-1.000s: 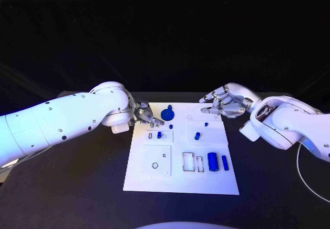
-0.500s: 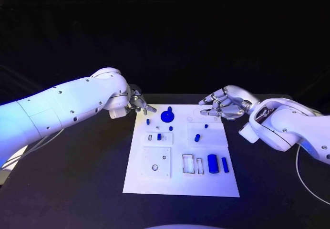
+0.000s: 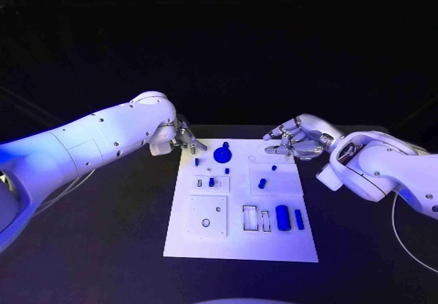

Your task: Assemble the parts on the task board

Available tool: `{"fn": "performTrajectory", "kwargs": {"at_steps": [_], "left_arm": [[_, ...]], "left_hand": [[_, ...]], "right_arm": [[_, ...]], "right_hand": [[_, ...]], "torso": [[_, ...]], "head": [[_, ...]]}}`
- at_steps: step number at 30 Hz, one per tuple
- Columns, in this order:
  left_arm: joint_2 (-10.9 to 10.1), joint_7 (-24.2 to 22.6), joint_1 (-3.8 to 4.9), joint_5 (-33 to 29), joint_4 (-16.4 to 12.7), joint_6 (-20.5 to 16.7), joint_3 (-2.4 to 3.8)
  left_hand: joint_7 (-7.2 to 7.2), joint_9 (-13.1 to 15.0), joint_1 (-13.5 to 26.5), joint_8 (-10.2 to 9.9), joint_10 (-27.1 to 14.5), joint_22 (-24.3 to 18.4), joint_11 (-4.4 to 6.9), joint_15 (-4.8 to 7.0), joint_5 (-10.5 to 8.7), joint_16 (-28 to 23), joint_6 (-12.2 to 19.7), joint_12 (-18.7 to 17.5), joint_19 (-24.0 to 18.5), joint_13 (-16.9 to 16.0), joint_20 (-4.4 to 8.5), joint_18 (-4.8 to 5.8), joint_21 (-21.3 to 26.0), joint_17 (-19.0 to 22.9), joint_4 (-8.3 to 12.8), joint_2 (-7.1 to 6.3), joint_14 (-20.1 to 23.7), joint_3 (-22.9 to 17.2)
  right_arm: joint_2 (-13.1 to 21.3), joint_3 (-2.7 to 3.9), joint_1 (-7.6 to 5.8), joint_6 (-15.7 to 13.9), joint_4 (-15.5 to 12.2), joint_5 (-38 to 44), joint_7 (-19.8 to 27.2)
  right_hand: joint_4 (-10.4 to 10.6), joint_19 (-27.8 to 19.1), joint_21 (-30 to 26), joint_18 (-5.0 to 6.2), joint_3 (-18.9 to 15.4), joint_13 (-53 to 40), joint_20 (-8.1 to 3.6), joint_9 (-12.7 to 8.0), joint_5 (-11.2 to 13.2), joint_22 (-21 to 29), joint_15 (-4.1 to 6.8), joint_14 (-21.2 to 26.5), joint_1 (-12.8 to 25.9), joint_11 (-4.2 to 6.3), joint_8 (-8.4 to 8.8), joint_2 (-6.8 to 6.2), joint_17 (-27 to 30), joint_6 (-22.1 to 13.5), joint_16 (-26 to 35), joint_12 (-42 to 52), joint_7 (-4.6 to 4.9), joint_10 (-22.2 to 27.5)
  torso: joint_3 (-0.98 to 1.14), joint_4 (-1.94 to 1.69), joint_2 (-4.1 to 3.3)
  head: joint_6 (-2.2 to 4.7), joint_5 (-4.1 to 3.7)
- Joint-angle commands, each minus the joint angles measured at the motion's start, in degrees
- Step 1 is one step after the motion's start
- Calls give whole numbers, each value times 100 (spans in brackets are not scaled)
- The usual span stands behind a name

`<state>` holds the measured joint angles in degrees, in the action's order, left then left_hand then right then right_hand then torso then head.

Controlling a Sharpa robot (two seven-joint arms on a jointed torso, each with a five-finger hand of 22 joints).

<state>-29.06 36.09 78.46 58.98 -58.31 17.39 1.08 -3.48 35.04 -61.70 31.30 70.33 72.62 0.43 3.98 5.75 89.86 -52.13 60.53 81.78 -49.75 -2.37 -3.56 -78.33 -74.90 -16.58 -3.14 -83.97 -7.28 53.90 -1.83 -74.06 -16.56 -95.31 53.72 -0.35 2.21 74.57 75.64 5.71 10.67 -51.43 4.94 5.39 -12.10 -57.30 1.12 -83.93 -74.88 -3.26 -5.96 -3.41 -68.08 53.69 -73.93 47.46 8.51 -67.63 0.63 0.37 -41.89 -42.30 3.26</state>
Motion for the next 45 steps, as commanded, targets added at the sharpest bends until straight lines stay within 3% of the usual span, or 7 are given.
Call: {"fn": "performTrajectory", "kwargs": {"at_steps": [1,5,17,45], "left_arm": [[42,-126,-2,60,54,366,-12],[65,-125,-5,177,87,457,-25],[65,-146,-16,311,88,553,-35],[116,-162,-75,251,102,738,-78]], "left_hand": [[-7,-5,-53,40,34,9,7,-3,30,14,-41,23,16,-14,-7,-34,-13,-1510,7,11,-603,32],[4,-6,-64,61,47,27,17,4,31,14,-70,38,25,-26,-2,-30,-24,-1510,7,25,-603,55],[45,5,-119,143,101,79,50,31,36,14,-154,103,53,-89,21,-20,-55,-1510,15,78,-603,106],[74,15,-244,210,133,119,79,57,42,14,-180,137,74,-111,46,-12,-77,-1510,47,121,-603,137]], "right_arm": [[-8,0,6,69,3,3,12],[-11,0,7,72,4,3,11],[-18,0,8,74,11,3,7],[-23,-1,9,80,15,6,6]], "right_hand": [[6,-35,-21,72,-38,6,-9,6,-29,9,8,-163,57,-2,-25,15,8,24,20,-16,3,48],[6,-35,-21,72,-38,6,-9,6,-29,9,8,-163,57,-2,-25,15,8,24,20,-16,3,48],[6,-35,-21,72,-38,6,-9,6,-29,9,8,-163,57,-2,-25,15,8,24,20,-16,3,48],[8,-36,-23,71,-38,4,-10,7,-36,9,9,-162,53,-1,-28,23,7,25,22,-10,2,46]], "torso": [[1,7,-9],[2,-7,1],[5,5,5],[3,2,3]], "head": [[-14,11],[-32,13],[-51,51],[-78,41]]}}
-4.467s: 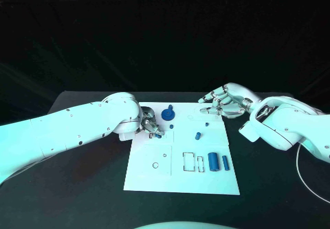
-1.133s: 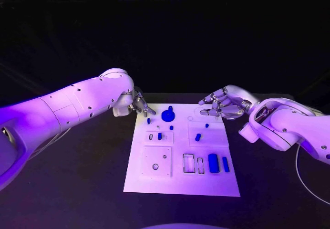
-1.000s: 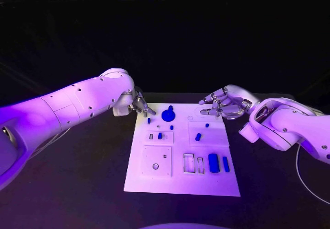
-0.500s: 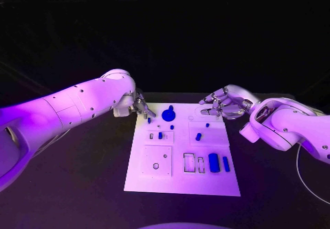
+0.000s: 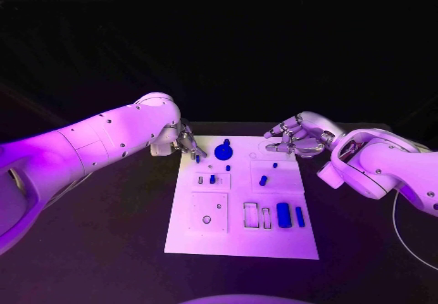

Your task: Assemble the parts on the task board

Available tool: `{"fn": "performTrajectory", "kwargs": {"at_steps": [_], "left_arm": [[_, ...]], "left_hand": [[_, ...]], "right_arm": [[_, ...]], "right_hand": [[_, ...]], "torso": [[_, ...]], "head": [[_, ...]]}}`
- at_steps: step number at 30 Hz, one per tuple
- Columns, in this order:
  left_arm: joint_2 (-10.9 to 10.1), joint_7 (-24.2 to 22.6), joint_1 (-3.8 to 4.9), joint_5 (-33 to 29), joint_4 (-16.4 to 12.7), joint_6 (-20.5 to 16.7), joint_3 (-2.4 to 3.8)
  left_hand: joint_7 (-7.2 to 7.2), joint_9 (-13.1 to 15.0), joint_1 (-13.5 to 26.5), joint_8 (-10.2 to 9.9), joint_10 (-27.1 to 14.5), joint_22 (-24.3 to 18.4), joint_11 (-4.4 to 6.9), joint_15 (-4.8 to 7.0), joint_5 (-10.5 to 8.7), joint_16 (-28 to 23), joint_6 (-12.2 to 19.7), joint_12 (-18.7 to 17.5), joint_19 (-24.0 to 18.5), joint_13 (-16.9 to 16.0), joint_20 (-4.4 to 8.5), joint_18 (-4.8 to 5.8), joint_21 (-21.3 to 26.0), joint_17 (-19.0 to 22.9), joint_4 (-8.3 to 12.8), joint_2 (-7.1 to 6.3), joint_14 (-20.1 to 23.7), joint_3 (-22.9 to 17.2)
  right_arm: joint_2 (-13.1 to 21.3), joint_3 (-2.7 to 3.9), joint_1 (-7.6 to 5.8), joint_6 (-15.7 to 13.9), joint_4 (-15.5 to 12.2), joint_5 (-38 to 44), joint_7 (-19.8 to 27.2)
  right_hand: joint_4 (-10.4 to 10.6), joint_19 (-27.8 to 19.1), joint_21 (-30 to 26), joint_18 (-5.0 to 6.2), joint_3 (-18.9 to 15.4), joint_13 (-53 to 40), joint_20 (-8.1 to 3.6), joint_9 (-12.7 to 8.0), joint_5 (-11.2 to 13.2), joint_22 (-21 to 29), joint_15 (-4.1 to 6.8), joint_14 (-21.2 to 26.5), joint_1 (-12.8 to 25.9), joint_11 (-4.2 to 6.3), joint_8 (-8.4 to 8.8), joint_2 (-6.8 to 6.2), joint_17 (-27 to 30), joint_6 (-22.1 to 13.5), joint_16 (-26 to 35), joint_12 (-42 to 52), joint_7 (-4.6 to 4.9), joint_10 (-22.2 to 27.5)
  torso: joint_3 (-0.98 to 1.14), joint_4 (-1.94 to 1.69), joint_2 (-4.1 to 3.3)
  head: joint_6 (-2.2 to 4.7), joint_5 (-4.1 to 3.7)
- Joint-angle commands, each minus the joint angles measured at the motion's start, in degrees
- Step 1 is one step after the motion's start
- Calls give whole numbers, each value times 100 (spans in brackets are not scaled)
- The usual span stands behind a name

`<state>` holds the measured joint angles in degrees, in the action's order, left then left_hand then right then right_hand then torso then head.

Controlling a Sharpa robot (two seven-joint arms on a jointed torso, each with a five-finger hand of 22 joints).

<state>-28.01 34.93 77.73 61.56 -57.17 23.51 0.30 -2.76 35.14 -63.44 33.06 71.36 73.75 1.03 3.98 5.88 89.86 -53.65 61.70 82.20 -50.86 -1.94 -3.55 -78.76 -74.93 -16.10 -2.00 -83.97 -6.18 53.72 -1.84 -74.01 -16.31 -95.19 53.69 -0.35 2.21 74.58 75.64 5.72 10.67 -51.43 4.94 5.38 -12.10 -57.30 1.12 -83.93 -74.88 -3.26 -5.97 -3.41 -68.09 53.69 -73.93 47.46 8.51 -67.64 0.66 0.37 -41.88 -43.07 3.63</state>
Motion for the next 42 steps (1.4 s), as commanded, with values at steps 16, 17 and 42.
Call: {"fn": "performTrajectory", "kwargs": {"at_steps": [16,17,42], "left_arm": [[9,-51,-2,-95,-8,47,-1],[9,-54,-2,-100,-6,52,-1],[-786,-794,-30,-203,-1240,-1159,-11]], "left_hand": [[58,-24,-1008,111,-3,11,76,110,-24,14,123,-24,29,64,60,-13,-13,-1507,447,428,-603,-631],[60,-30,-1086,110,-9,12,79,114,-24,14,143,-32,29,71,63,-13,-12,-1507,505,429,-603,-725],[12,-77,-1082,313,199,163,53,75,64,14,181,-39,89,96,29,13,-73,-1507,1217,-364,-603,-2813]], "right_arm": [[-13,0,5,66,5,10,5],[-13,0,5,66,5,10,4],[1,-2,14,70,19,-2,7]], "right_hand": [[9,-36,-25,71,-40,6,-10,8,-39,10,9,-162,53,-1,-29,26,11,25,26,-10,2,46],[9,-36,-25,71,-40,6,-10,8,-39,10,9,-162,53,-1,-29,26,11,25,26,-10,2,46],[17,-39,-29,72,-42,11,-10,8,-44,15,9,-162,59,-2,-32,35,11,27,28,-11,3,47]], "torso": [[-2,-3,-1],[-1,-2,-1],[12,-31,20]], "head": [[-31,4],[-34,5],[-78,23]]}}
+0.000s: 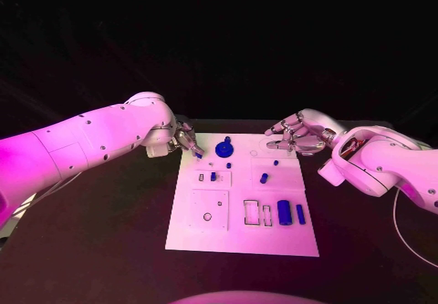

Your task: Assemble the parts on the task board

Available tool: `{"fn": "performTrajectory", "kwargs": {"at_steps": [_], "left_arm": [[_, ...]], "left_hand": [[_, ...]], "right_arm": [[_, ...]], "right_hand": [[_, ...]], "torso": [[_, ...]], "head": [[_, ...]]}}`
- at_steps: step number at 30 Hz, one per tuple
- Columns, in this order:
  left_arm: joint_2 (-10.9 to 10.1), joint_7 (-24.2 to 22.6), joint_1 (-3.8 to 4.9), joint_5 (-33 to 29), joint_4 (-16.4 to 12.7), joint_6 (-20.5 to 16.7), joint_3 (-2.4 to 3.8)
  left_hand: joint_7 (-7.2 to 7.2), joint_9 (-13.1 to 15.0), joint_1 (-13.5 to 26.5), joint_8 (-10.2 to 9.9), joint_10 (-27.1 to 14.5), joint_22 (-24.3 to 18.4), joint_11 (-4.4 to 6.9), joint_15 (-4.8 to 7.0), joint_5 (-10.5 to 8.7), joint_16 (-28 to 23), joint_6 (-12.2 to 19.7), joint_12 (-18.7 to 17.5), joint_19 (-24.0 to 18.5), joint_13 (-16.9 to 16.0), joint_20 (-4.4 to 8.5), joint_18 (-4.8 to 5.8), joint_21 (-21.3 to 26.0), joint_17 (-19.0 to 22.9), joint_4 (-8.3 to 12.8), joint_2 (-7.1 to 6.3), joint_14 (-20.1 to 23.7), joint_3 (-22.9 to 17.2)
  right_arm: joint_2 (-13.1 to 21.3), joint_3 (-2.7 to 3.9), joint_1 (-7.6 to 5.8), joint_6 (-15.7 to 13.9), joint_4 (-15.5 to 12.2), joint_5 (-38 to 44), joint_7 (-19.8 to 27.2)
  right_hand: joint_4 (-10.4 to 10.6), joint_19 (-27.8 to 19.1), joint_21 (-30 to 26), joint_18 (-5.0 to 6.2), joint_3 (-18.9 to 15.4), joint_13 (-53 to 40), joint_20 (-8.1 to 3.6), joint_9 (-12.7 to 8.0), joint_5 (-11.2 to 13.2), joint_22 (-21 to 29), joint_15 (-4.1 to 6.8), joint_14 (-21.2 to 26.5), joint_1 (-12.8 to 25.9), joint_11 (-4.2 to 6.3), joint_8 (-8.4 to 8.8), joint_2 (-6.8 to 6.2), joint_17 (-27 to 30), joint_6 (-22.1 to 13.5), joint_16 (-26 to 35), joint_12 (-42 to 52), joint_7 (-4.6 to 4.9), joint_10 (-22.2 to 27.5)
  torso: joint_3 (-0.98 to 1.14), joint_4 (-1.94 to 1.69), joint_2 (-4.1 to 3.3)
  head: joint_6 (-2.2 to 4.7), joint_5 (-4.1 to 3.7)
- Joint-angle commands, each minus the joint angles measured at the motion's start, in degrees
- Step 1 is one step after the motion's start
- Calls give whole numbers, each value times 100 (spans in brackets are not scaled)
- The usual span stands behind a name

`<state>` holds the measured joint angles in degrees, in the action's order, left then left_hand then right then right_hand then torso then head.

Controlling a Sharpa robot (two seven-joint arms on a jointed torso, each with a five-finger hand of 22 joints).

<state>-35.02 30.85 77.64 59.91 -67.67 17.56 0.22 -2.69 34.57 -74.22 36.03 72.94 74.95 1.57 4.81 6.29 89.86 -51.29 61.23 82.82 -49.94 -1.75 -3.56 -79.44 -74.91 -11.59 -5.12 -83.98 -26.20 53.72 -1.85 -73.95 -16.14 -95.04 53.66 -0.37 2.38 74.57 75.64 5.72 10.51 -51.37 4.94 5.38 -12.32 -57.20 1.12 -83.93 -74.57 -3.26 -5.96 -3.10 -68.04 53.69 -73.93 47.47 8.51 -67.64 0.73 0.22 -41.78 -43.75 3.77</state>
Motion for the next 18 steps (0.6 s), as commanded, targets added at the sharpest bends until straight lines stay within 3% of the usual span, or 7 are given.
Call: {"fn": "performTrajectory", "kwargs": {"at_steps": [1,10,18], "left_arm": [[-144,-420,-39,-38,-291,-628,-4],[-540,-549,-196,63,-979,-783,-40],[-651,-503,-294,123,-1116,-544,-105]], "left_hand": [[5,-27,-3,15,55,40,0,-7,33,14,-66,8,25,-1,11,13,-1,-1509,788,-79,-602,-860],[7,-61,39,3,123,88,4,-4,48,14,-123,19,48,-32,13,22,-30,-1509,842,-188,-602,-1038],[9,-69,52,0,138,105,6,-3,54,14,-136,22,56,-41,14,26,-42,-1509,850,-211,-602,-1068]], "right_arm": [[2,0,10,52,5,0,9],[12,-4,21,55,10,-12,8],[12,-6,28,58,12,-13,9]], "right_hand": [[0,-39,-29,72,-26,4,-10,9,-22,5,9,-162,28,-1,-32,4,6,27,29,-11,3,47],[0,-39,-29,72,-26,4,-10,9,-22,5,9,-162,28,-1,-32,4,6,27,29,-11,3,47],[0,-39,-29,72,-26,4,-10,9,-22,5,9,-162,28,-1,-32,4,6,27,29,-11,3,47]], "torso": [[5,-19,12],[1,-36,30],[3,-22,20]], "head": [[-11,6],[-27,19],[-25,37]]}}
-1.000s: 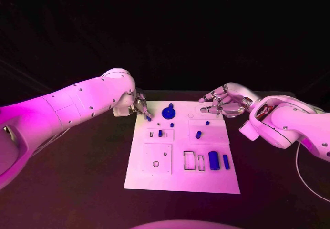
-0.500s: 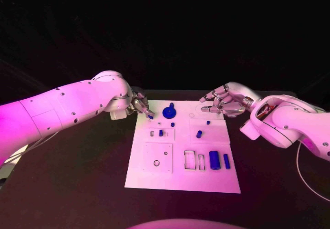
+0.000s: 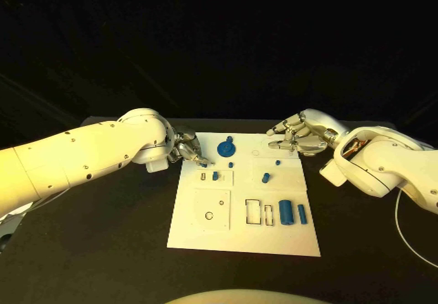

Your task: Assemble the parts on the task board

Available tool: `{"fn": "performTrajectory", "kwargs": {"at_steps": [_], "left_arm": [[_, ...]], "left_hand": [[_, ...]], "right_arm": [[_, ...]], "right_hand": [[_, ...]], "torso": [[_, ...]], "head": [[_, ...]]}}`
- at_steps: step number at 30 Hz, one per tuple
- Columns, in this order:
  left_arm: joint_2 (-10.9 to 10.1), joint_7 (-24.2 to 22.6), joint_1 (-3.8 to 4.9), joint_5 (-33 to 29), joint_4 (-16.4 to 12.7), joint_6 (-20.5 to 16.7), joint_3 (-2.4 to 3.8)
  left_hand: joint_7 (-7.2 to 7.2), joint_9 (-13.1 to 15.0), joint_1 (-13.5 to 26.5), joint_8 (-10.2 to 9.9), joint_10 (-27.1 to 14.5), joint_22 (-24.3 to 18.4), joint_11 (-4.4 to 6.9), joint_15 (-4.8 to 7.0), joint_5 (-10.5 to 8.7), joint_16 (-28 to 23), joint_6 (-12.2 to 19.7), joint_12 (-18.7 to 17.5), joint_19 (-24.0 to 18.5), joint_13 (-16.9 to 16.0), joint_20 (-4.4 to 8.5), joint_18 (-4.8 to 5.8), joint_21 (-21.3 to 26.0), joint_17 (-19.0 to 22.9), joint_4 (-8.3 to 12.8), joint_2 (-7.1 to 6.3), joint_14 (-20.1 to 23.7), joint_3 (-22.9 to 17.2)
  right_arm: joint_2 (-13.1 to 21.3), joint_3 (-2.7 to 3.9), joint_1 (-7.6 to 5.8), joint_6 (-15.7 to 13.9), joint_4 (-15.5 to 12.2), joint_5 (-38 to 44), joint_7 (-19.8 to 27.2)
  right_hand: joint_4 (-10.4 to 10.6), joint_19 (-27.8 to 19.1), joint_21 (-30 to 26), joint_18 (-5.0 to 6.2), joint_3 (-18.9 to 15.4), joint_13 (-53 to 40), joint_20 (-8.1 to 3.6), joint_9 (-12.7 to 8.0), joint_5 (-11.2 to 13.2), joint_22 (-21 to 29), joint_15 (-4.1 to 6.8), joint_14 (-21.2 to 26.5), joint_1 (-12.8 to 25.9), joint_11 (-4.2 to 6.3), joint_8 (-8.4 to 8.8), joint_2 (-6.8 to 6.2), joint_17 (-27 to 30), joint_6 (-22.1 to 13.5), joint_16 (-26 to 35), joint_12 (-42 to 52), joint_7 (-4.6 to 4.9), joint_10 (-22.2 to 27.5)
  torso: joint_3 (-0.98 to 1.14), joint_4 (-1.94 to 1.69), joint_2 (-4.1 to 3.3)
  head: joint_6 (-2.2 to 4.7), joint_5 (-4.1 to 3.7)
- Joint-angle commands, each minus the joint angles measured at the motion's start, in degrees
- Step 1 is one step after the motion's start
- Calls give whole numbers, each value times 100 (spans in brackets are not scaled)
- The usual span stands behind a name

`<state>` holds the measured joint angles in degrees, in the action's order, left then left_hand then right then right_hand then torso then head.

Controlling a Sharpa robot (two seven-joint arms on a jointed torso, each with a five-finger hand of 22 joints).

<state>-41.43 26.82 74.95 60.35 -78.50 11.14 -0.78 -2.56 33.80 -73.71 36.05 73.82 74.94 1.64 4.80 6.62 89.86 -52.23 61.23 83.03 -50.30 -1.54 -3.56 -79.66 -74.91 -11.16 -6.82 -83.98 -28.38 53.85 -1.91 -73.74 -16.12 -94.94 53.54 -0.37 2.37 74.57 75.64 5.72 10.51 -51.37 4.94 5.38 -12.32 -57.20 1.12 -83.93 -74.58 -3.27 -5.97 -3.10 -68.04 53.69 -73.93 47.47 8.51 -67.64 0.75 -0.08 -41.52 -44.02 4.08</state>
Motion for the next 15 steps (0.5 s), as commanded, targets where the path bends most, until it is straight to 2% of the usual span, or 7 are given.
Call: {"fn": "performTrajectory", "kwargs": {"at_steps": [1,9,15], "left_arm": [[-15,-93,-38,82,-41,126,-8],[-41,-34,-119,114,-84,412,-28],[-50,44,-142,163,-102,458,-32]], "left_hand": [[-5,8,1,-3,49,107,-2,-3,21,14,-43,22,36,-5,-7,26,-19,-1509,807,-41,-602,-851],[-4,3,8,-5,63,113,0,-2,27,14,-51,31,39,-19,-6,28,-24,-1509,813,-54,-602,-869],[-3,-2,15,-7,72,117,1,-2,35,14,-61,33,40,-24,-6,28,-25,-1509,819,-67,-602,-889]], "right_arm": [[-1,-1,8,56,2,-2,9],[-4,-2,17,60,3,-4,12],[-3,-3,19,62,0,-5,11]], "right_hand": [[1,-39,-29,72,-26,5,-10,9,-22,5,9,-162,28,-1,-32,4,7,27,28,-11,3,47],[1,-39,-29,72,-26,5,-10,9,-22,5,9,-162,28,-1,-32,4,7,27,28,-11,3,47],[1,-39,-29,72,-26,5,-10,9,-22,5,9,-162,28,-1,-32,4,7,27,28,-11,3,47]], "torso": [[0,9,-7],[5,7,-12],[5,5,-9]], "head": [[0,6],[-21,11],[-40,15]]}}
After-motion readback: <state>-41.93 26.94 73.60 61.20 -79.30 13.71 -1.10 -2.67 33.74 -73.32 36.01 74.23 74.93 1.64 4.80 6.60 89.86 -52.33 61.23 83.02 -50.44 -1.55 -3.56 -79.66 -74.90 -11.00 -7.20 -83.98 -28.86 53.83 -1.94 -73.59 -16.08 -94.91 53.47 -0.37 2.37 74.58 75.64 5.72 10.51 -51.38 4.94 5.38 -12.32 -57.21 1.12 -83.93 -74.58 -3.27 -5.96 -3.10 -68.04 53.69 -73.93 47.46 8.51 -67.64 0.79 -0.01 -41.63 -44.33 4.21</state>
